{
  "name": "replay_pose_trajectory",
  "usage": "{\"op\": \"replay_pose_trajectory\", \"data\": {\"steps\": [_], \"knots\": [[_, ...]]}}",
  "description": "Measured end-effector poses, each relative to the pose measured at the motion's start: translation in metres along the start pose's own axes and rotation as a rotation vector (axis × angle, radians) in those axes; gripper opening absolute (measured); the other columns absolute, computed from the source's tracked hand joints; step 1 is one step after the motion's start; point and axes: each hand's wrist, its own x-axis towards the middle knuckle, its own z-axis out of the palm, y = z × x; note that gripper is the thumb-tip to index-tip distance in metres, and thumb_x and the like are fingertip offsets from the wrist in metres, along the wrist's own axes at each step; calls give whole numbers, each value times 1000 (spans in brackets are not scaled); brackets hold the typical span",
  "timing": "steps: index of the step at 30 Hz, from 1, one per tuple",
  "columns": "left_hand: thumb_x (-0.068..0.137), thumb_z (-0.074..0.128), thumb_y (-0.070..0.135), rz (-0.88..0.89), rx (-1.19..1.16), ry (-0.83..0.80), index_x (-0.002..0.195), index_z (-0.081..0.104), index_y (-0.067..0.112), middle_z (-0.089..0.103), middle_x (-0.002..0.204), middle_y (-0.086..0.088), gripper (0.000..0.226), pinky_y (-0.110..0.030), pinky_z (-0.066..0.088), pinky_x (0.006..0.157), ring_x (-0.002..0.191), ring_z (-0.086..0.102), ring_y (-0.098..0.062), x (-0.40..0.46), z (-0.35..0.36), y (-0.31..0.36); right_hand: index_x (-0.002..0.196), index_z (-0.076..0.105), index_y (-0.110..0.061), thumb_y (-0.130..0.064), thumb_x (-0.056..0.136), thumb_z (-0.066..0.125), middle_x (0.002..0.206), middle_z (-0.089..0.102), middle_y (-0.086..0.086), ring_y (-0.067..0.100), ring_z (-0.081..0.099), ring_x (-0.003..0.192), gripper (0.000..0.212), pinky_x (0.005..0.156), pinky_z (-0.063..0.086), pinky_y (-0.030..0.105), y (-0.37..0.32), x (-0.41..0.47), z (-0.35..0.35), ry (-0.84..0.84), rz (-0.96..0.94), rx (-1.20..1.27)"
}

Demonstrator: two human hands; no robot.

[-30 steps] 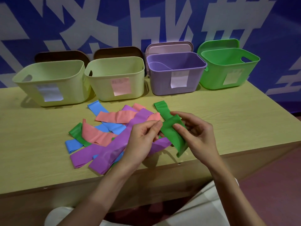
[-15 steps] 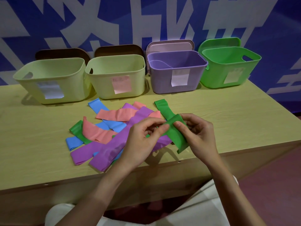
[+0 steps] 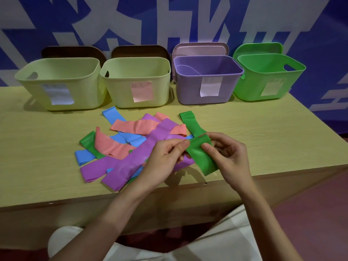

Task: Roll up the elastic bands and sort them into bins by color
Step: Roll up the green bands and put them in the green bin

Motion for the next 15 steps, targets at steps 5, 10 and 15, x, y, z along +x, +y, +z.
{"op": "replay_pose_trajectory", "data": {"steps": [5, 10, 15], "knots": [[94, 53, 28, 19, 16, 18, 83, 68, 10, 58, 61, 0, 26, -26, 42, 61, 60, 52, -8, -2, 2, -4, 91, 69, -13, -36, 71, 73, 75, 67, 15, 18, 64, 73, 31, 68, 53, 27, 3, 1, -1, 51, 18, -28], [87, 65, 13, 8, 21, 37, 99, 70, 14, 71, 86, 0, 13, -24, 53, 75, 79, 65, -15, -2, 2, -6, 86, 67, -12, -26, 73, 76, 68, 64, 0, 11, 60, 66, 22, 63, 50, 21, 4, 4, 0, 64, 15, -20], [88, 64, 9, 26, 90, 99, 97, 70, 17, 69, 84, 10, 13, -16, 49, 72, 74, 61, 3, -1, 2, -4, 95, 68, -14, -27, 71, 76, 72, 67, 1, 10, 62, 69, 28, 66, 52, 19, 5, 1, 3, 36, 19, 15]]}}
